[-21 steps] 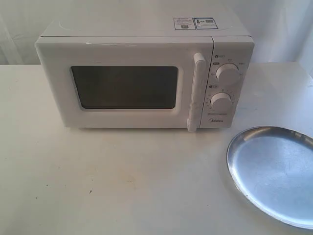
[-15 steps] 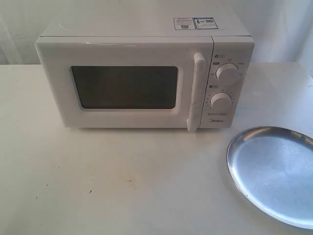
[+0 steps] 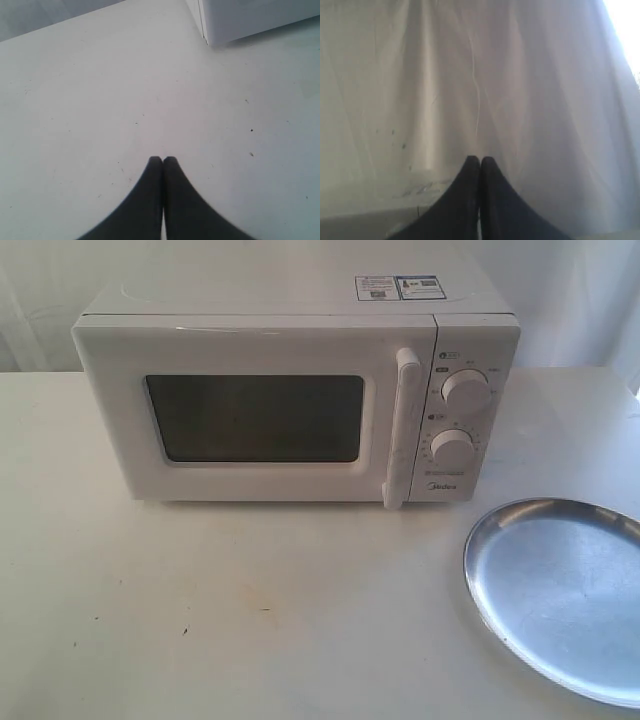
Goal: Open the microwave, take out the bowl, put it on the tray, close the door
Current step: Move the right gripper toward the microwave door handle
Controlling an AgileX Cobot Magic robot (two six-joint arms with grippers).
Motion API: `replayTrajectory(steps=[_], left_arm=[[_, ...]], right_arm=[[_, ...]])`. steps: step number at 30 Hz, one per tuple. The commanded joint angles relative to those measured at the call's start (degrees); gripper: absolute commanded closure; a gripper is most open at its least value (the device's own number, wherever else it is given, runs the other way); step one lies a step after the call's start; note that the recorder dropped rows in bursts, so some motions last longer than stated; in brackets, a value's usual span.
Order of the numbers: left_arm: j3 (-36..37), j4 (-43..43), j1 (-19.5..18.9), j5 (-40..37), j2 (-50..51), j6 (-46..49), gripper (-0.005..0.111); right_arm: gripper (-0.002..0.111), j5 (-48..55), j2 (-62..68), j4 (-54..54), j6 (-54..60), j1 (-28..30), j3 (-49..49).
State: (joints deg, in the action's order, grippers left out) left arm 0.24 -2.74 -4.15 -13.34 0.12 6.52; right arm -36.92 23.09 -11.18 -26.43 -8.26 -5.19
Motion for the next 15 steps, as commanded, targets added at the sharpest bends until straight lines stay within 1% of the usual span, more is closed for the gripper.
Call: replayTrajectory(steps=[1, 4, 6, 8, 10, 13, 15], left_arm=[[-0.2, 0.2, 0.2, 0.0, -0.1, -0.3, 0.107], [-0.2, 0.2, 0.2, 0.0, -0.1, -0.3, 0.107], [-0.2, 0.2, 0.2, 0.0, -0.1, -0.3, 0.107], [-0.2, 0.2, 0.2, 0.0, -0.1, -0.3, 0.107], [-0.2, 0.2, 0.2, 0.0, -0.1, -0.3, 0.107], [-0.2, 0.2, 0.2, 0.0, -0.1, -0.3, 0.107], [-0.2, 0.2, 0.2, 0.0, -0.1, -0.3, 0.107]], right_arm=[[0.108, -6.3, 19.9, -17.8, -4.0, 0.3, -6.5], [0.108, -16.8, 37.3, -29.2, -3.5, 0.3, -9.8], [0.108, -23.7, 48.5, -36.9, 0.3, 0.3, -12.3], [0.108, -27.9, 57.4, -43.4, 5.1, 0.3, -14.5], [0.108, -29.6, 65.7, -46.1, 10.6, 0.3, -16.5], [0.108, -29.7, 74.6, -46.5, 16.6, 0.3, -19.4], [0.108, -30.3, 79.4, -47.8, 18.8, 0.5, -22.0]])
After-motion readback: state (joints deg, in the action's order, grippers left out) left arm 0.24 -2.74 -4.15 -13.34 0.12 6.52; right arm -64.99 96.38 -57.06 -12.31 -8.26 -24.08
